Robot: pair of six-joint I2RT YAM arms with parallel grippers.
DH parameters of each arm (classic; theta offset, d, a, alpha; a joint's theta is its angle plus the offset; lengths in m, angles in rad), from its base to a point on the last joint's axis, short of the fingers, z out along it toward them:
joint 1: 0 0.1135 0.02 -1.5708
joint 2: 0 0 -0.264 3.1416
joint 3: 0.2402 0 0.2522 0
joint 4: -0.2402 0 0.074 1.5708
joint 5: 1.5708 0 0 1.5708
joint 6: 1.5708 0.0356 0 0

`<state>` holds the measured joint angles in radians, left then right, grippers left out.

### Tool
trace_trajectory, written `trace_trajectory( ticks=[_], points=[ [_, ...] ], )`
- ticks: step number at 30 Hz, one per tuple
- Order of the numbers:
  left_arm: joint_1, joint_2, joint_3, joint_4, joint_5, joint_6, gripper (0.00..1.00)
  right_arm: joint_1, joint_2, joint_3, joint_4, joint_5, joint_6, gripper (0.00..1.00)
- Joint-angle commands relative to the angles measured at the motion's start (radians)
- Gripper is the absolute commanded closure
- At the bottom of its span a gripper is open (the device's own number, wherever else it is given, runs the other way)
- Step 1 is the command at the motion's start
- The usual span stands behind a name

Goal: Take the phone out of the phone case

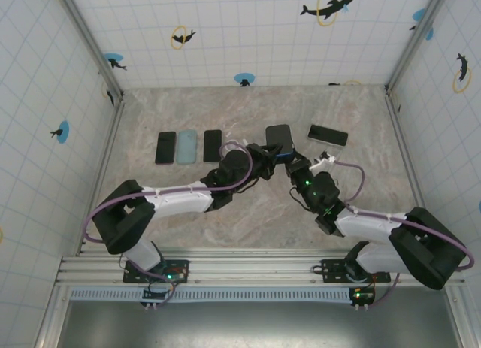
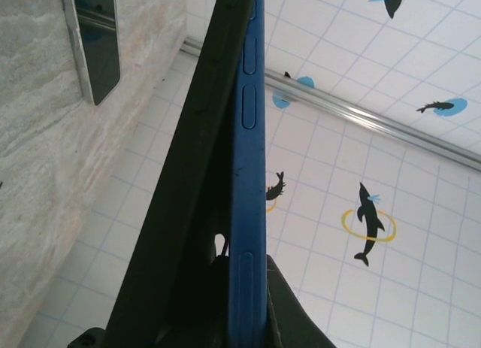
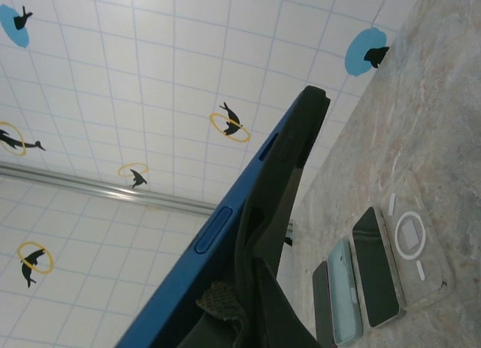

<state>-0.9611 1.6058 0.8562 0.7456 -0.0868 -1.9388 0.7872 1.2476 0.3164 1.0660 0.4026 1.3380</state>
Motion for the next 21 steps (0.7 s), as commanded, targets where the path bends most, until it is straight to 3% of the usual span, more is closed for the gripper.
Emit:
trace_trajectory(
  ticks=[1, 13, 21],
  points=[
    [0.009, -0.002, 0.046, 0.024, -0.019, 0.004, 0.94, 0.017, -0.029, 0.015, 0.045, 0.042, -0.020, 0.94],
    [0.009, -0.038, 0.086, -0.012, 0.015, 0.063, 0.99, -0.013, 0.005, 0.029, -0.134, 0.134, -0.062, 0.95],
    [0.018, -0.085, 0.050, -0.049, 0.031, 0.093, 0.99, -0.083, 0.016, -0.001, -0.129, 0.133, -0.065, 0.95]
  ],
)
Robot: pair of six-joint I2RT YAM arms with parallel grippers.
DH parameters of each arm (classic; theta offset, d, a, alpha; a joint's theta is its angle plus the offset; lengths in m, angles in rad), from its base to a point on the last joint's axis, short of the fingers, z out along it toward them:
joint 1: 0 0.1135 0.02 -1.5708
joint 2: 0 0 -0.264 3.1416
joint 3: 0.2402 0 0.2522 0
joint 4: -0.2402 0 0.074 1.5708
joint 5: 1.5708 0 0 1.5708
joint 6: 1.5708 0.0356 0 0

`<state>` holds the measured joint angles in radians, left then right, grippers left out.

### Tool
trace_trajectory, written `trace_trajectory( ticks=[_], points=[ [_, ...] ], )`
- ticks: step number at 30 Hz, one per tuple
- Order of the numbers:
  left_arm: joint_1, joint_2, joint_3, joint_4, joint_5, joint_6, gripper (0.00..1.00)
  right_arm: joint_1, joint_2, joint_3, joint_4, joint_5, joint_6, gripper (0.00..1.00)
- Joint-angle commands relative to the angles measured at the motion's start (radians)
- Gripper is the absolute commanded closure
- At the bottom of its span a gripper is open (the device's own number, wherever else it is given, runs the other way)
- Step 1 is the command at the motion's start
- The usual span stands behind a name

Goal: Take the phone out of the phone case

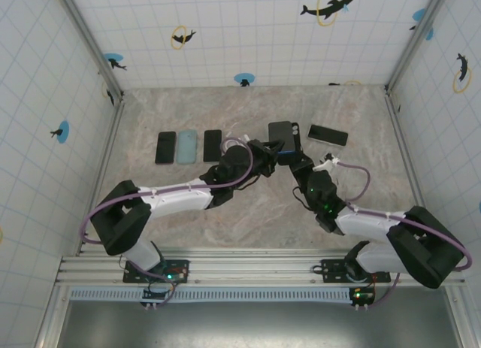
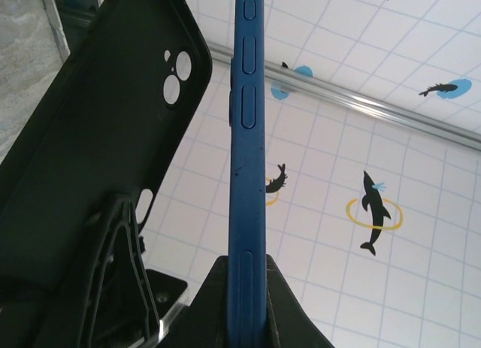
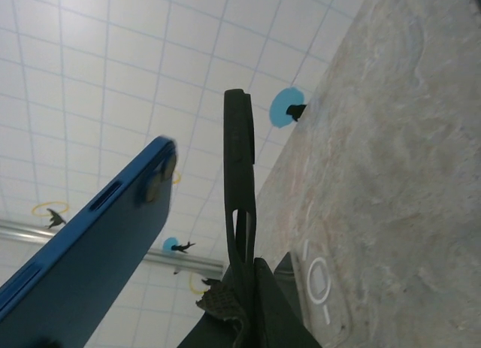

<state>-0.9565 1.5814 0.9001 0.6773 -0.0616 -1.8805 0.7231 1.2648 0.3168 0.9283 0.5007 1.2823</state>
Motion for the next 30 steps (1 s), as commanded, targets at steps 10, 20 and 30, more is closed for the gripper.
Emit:
trace_trajectory(
  ticks=[10, 20, 30],
  points=[
    [0.147, 0.016, -0.070, 0.030, 0.142, 0.155, 0.99, -0.112, -0.077, -0.050, -0.044, -0.018, -0.038, 0.94],
    [0.240, 0.222, -0.003, 0.076, 0.227, 0.255, 0.99, -0.161, -0.110, -0.093, -0.053, -0.050, -0.022, 0.94],
    [0.286, 0.403, 0.138, 0.064, 0.298, 0.291, 1.00, -0.174, -0.075, -0.115, -0.015, -0.078, 0.037, 0.94]
  ],
)
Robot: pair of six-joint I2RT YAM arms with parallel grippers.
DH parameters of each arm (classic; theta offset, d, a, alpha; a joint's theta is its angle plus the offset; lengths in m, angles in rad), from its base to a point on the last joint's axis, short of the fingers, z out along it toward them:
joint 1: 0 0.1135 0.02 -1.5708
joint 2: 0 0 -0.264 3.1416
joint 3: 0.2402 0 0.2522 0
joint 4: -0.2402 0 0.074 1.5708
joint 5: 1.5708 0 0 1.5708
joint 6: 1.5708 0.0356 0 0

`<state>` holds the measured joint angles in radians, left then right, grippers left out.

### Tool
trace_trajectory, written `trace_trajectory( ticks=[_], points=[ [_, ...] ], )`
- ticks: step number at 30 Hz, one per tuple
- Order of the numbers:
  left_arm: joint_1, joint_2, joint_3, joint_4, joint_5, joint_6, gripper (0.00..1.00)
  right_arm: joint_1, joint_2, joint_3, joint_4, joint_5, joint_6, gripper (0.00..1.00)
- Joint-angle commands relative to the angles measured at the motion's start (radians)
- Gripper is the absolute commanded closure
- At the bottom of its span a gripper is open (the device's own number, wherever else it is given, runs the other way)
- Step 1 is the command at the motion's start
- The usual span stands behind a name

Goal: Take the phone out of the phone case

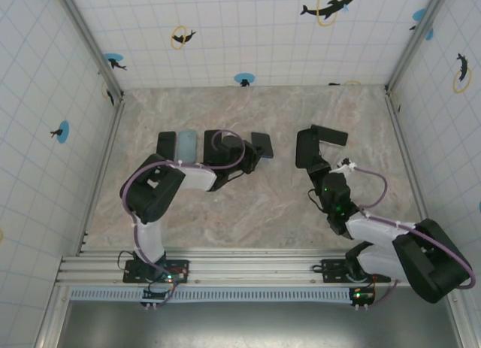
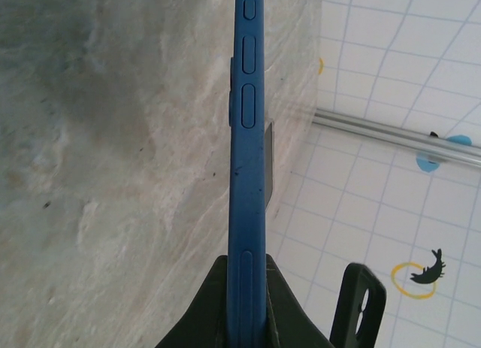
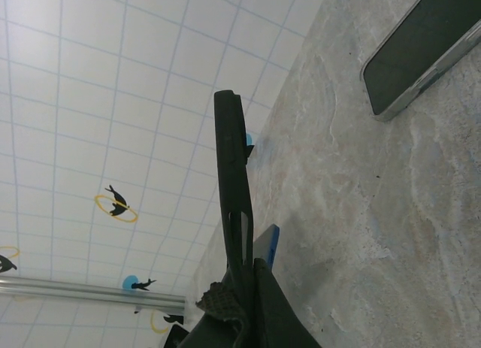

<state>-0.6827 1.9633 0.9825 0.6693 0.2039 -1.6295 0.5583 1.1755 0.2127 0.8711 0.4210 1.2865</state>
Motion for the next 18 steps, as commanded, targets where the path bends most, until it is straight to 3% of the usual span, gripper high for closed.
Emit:
trace_trajectory(
  ticks=[1, 18],
  points=[
    [0.014, 0.041, 0.070, 0.070, 0.046, 0.042, 1.00, -0.009, 0.023, -0.015, 0.065, -0.004, 0.042, 0.94],
    [0.053, 0.195, 0.191, 0.007, 0.083, 0.029, 0.99, -0.019, 0.065, -0.010, 0.083, -0.027, 0.057, 0.94]
  ],
)
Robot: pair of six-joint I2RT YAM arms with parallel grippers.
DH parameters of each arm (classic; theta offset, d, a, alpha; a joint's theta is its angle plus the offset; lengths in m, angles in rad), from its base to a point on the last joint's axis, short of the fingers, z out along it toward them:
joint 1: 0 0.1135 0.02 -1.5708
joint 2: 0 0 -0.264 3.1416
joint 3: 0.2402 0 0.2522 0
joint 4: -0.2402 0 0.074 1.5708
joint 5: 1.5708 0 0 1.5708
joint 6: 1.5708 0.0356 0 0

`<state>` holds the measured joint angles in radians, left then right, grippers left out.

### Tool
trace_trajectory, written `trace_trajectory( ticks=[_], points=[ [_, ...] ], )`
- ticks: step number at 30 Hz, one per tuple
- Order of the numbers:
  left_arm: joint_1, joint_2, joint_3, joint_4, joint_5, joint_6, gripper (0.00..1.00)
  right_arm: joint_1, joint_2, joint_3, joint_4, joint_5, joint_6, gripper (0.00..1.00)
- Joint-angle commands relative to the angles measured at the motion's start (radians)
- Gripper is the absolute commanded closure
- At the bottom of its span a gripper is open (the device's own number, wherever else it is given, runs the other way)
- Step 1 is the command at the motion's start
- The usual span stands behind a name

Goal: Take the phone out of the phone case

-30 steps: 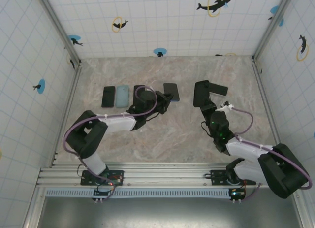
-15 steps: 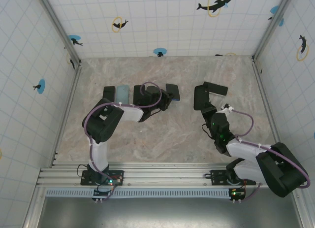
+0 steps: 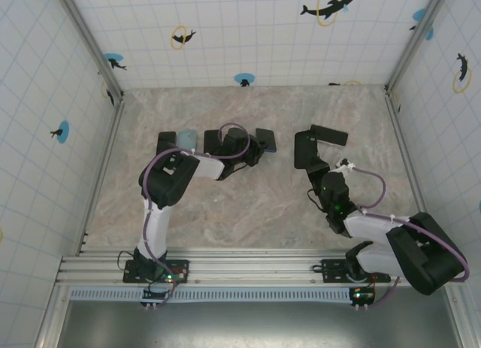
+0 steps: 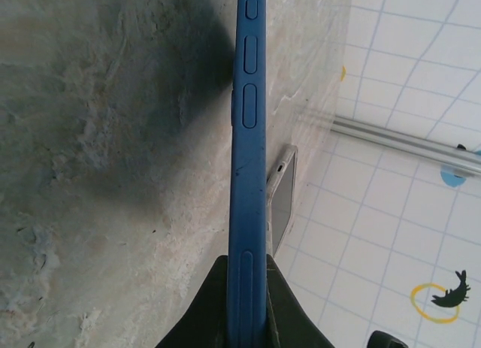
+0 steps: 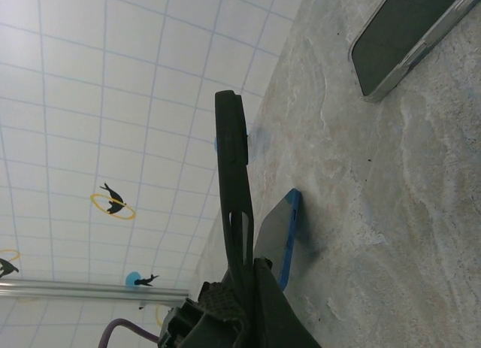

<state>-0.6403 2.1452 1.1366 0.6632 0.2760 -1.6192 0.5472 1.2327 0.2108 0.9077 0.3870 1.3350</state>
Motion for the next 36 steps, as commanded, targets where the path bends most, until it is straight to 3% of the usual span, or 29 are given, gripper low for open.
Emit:
trace_trajectory(
  ticks=[1, 6, 24, 36],
  points=[
    [0.013, 0.016, 0.037, 0.000, 0.012, 0.017, 0.98, -0.008, 0.010, -0.008, 0.046, 0.005, 0.008, 0.94],
    [0.015, 0.033, 0.039, 0.002, 0.028, -0.007, 0.94, -0.012, 0.019, -0.009, 0.048, 0.001, 0.011, 0.94],
    [0.026, -0.005, 0.019, -0.064, 0.044, -0.013, 0.63, -0.024, 0.033, -0.025, 0.063, -0.036, 0.030, 0.94],
    [0.018, -0.058, -0.023, -0.130, 0.036, -0.058, 0.52, -0.025, 0.033, -0.024, 0.050, -0.049, 0.035, 0.94]
  ],
)
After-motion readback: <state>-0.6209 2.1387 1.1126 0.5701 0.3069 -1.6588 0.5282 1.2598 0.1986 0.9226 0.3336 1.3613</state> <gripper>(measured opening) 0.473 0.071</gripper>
